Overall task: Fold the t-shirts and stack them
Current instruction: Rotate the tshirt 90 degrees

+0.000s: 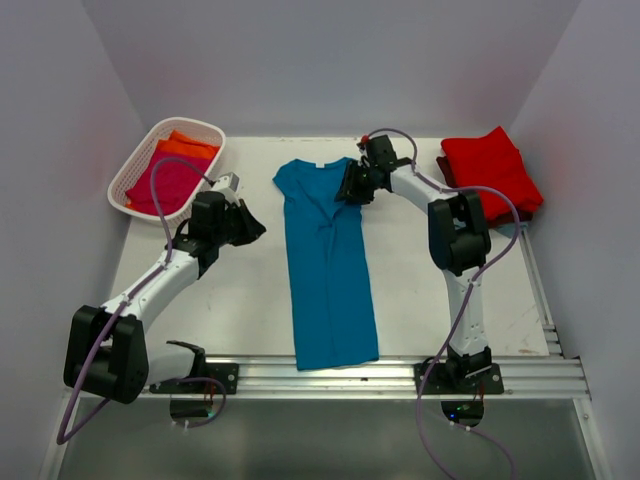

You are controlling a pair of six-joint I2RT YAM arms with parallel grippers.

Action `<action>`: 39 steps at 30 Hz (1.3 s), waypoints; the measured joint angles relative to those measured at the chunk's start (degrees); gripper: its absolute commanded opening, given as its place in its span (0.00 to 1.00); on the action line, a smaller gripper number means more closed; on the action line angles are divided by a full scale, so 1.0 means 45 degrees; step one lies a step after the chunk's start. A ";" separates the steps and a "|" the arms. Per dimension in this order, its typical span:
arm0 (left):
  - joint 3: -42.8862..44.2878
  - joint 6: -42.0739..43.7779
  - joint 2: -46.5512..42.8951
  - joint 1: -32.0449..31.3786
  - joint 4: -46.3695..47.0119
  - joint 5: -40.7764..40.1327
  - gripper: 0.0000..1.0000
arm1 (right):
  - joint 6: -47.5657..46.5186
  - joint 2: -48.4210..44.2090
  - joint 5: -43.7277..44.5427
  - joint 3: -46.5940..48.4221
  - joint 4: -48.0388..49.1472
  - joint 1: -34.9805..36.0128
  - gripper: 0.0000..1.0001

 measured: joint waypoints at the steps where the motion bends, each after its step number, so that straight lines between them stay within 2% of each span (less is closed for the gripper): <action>1: 0.0000 0.0000 0.0000 0.0000 0.0000 -0.0005 0.04 | 0.0029 0.0019 0.0000 -0.0039 0.0015 0.0000 0.42; 7: 0.0000 0.0000 -0.0005 0.0000 0.0000 -0.0005 0.04 | 0.0097 0.0175 -0.0010 -0.0243 0.0083 0.0000 0.42; 9: 0.0000 0.0000 -0.0005 0.0000 0.0000 -0.0005 0.04 | 0.0136 0.0175 -0.0024 -0.0287 0.0097 0.0000 0.38; 11: 0.0000 0.0000 -0.0005 0.0000 0.0000 -0.0005 0.04 | 0.0175 0.0175 -0.0049 -0.0287 0.0175 0.0000 0.32; 12: 0.0000 0.0000 -0.0005 0.0000 0.0000 -0.0010 0.04 | 0.0175 0.0175 -0.0063 -0.0291 0.0248 0.0000 0.21; 13: 0.0000 0.0000 -0.0005 0.0000 0.0000 -0.0010 0.03 | 0.0214 0.0180 -0.0097 -0.0291 0.0325 0.0000 0.17; 15: 0.0000 0.0000 -0.0005 0.0000 0.0000 -0.0015 0.03 | 0.0311 0.0185 -0.0180 -0.0291 0.0418 0.0000 0.12; 21: 0.0000 0.0000 -0.0019 0.0000 -0.0010 -0.0078 0.03 | 0.0427 0.0350 -0.0335 -0.0325 0.0563 0.0000 0.17; 22: 0.0000 0.0005 -0.0034 0.0000 -0.0015 -0.0092 0.03 | 0.0442 0.0350 -0.0335 -0.0364 0.0563 0.0000 0.22; 25: 0.0000 0.0005 -0.0092 0.0000 -0.0034 -0.0102 0.02 | 0.0481 0.0350 -0.0340 -0.0393 0.0563 0.0000 0.27; 28: -0.0005 0.0005 -0.0117 0.0000 -0.0044 -0.0102 0.02 | 0.0481 0.0350 -0.0340 -0.0461 0.0583 0.0000 0.28; 32: -0.0005 0.0005 -0.0117 0.0000 -0.0092 -0.0107 0.02 | 0.0476 0.0350 -0.0340 -0.0665 0.0607 0.0000 0.23; 35: -0.0010 0.0005 -0.0126 0.0000 -0.0117 -0.0117 0.02 | 0.0491 0.0350 -0.0340 -0.0733 0.0597 0.0000 0.13; 36: -0.0015 0.0005 -0.0141 0.0000 -0.0121 -0.0126 0.02 | 0.0500 0.0350 -0.0340 -0.0733 0.0622 0.0000 0.02; 39: -0.0049 0.0005 -0.0175 0.0000 -0.0136 -0.0165 0.02 | 0.0573 0.0350 -0.0384 -0.0738 0.0670 0.0000 0.00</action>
